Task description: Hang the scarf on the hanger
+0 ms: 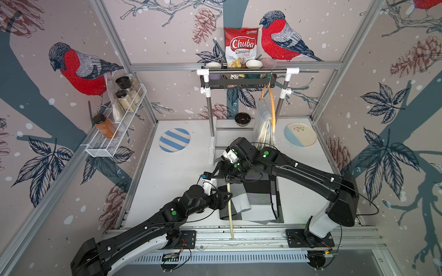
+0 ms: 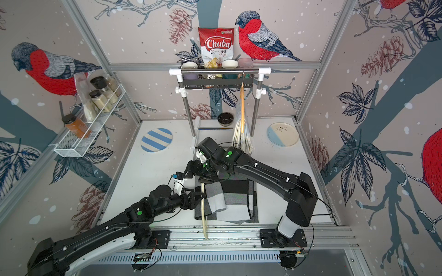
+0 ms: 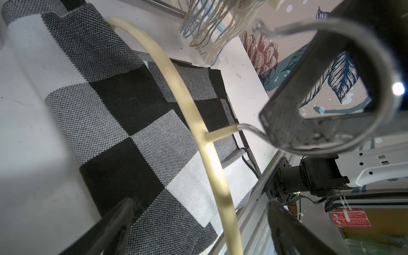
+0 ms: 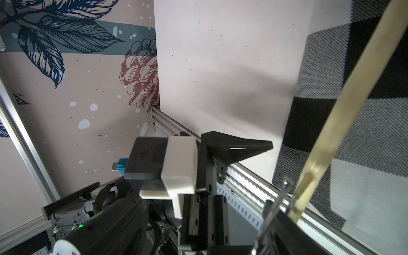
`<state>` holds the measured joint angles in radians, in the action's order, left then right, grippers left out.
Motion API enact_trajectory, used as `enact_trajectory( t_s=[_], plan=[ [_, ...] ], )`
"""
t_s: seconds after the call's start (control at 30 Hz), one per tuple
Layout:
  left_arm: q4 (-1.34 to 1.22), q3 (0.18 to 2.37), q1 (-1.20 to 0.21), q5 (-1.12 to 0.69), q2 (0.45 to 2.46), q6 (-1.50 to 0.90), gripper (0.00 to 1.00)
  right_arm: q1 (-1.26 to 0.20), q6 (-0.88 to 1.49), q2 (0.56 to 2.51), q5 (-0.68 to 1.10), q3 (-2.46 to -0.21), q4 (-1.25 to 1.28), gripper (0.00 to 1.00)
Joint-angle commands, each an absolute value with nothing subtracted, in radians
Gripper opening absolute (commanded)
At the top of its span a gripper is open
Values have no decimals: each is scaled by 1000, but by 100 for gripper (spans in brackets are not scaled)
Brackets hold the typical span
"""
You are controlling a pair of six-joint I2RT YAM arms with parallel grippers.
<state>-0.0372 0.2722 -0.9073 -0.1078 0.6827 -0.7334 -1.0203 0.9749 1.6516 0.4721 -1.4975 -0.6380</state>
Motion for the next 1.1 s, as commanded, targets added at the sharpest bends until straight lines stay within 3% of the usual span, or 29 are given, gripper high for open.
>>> enact_trajectory(
  t_s=[0.0, 0.17, 0.27, 0.37, 0.5, 0.53, 0.67, 0.7, 0.87, 1.07],
  plan=[
    [-100, 279, -912, -92, 704, -729, 89, -1019, 978, 1654, 462, -1518, -636, 83],
    [-53, 318, -921, -55, 741, -729, 68, -997, 913, 1642, 365, -1555, -761, 85],
    [16, 347, -926, -11, 731, -729, 43, -971, 887, 1616, 305, -1559, -811, 85],
    [96, 369, -927, 38, 712, -728, 26, -932, 873, 1582, 292, -1543, -830, 85],
    [120, 372, -927, 92, 702, -731, 17, -879, 852, 1531, 293, -1500, -845, 85],
    [123, 377, -927, 98, 712, -731, 18, -869, 849, 1517, 294, -1486, -846, 85],
    [99, 396, -927, 92, 766, -723, 45, -828, 836, 1461, 300, -1426, -841, 85],
    [100, 403, -927, 97, 774, -718, 48, -822, 833, 1451, 302, -1415, -844, 85],
    [202, 498, -927, 170, 769, -650, 60, -809, 818, 1421, 307, -1369, -848, 85],
    [289, 582, -927, 199, 811, -594, 60, -803, 814, 1397, 307, -1340, -844, 85]
  ],
)
